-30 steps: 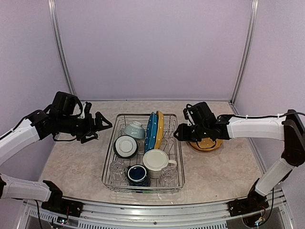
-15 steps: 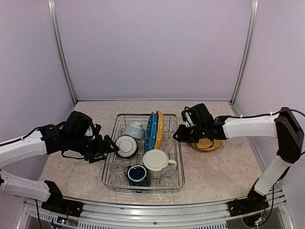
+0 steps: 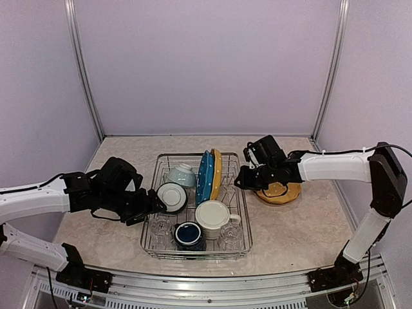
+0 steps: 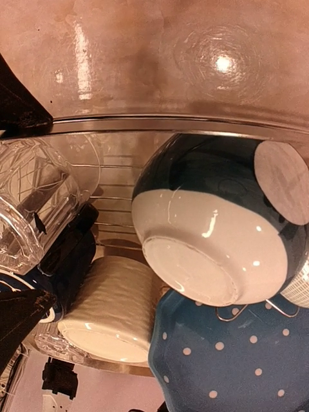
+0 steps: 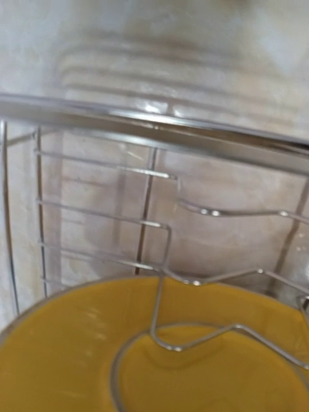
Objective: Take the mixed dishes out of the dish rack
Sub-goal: Adjust the dish rack at the center of the board, then grab the plate from the dish rack.
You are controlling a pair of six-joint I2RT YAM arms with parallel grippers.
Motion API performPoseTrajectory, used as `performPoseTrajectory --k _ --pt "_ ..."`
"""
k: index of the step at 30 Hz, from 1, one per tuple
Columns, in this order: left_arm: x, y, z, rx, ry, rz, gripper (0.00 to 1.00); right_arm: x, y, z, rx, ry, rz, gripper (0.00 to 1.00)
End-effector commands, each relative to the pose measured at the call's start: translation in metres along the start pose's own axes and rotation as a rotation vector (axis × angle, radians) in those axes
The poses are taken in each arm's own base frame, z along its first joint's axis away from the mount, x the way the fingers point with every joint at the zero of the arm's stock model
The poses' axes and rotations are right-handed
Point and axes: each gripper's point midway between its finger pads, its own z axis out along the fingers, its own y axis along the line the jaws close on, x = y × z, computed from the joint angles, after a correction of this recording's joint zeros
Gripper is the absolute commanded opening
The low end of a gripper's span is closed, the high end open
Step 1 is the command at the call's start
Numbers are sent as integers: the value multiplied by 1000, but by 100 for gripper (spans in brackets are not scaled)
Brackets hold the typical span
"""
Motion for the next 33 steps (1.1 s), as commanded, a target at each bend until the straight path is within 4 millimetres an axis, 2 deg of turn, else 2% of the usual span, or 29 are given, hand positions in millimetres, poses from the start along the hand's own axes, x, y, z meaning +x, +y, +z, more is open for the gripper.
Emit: performPoseTrajectory --k 1,6,10,12,16,18,21,24,26,28,33 --pt "17 -44 4 169 55 -4 79 -38 28 -5 -63 -89 -69 22" --pt "28 -59 8 161 70 24 78 -46 27 -4 -40 -99 -86 22" --pt "33 -55 12 131 68 27 78 -45 10 -2 4 -82 -74 23" --pt "32 -45 13 91 51 19 78 -41 -1 -2 32 -64 -74 30" --pt "24 -22 4 7 -15 27 85 -37 -30 -16 178 -55 -92 57" --pt "19 -18 -3 -1 -47 40 89 -39 -39 -31 249 -62 -105 64" --pt "12 -20 -20 17 -87 75 98 -48 -47 -53 348 -96 -120 70" --pt "-5 -20 -42 5 -136 104 99 -52 -35 -64 391 -104 -155 72" --pt "-22 -22 -60 12 -163 113 99 -52 -19 -66 389 -102 -175 72" --pt "-45 -27 -79 37 -212 132 99 -53 0 -70 384 -116 -197 72" --pt "-105 -52 -144 118 -379 181 99 -62 33 -84 402 -206 -213 71"
